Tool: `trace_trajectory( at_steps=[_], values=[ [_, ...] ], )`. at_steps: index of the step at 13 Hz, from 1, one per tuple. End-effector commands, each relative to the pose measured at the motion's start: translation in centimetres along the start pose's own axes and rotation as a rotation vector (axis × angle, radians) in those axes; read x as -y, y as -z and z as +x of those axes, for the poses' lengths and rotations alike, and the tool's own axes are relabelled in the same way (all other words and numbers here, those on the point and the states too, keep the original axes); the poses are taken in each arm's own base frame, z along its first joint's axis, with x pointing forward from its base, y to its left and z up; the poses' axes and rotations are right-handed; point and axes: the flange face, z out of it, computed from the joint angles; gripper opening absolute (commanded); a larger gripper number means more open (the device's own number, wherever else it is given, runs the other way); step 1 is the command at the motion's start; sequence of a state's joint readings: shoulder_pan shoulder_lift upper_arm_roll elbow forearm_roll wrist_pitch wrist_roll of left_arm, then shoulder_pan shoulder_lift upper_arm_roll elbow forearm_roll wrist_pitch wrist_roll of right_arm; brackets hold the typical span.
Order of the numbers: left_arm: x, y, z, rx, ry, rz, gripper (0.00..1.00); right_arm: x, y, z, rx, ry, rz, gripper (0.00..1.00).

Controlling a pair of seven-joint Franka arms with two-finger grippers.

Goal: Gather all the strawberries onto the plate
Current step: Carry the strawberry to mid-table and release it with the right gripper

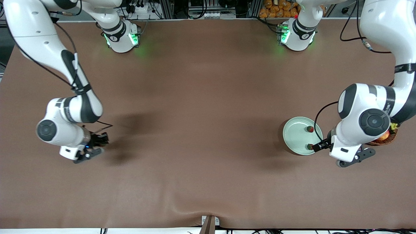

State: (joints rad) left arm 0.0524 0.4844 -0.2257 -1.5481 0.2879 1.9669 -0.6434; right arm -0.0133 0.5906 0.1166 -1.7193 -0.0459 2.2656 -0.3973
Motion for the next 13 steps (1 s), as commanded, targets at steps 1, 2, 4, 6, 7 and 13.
trace_trajectory(
  at_steps=[1,2,4,6,7,13],
  values=[
    [0.5,2.1,-0.7,-0.011,-0.015,-0.002,1.0,9.5,2.6,5.6,-0.07,0.156,0.008,0.0],
    [0.6,2.5,-0.7,-0.015,-0.014,-0.005,1.0,13.7,2.1,7.6,-0.087,0.205,0.02,0.0],
    [0.6,2.6,-0.7,-0.017,-0.018,-0.006,1.0,22.2,0.6,10.1,-0.15,0.29,0.041,0.0],
    [0.7,2.5,-0.7,-0.015,-0.017,-0.005,1.0,28.9,-2.7,11.2,-0.229,0.353,0.045,0.0],
    [0.7,2.5,-0.6,-0.015,-0.016,-0.006,1.0,31.0,-4.6,11.4,-0.241,0.376,0.052,0.0],
    [0.5,1.3,-1.1,0.023,-0.024,0.013,1.0,42.6,-8.5,11.3,-0.363,0.526,0.061,0.0]
  ],
)
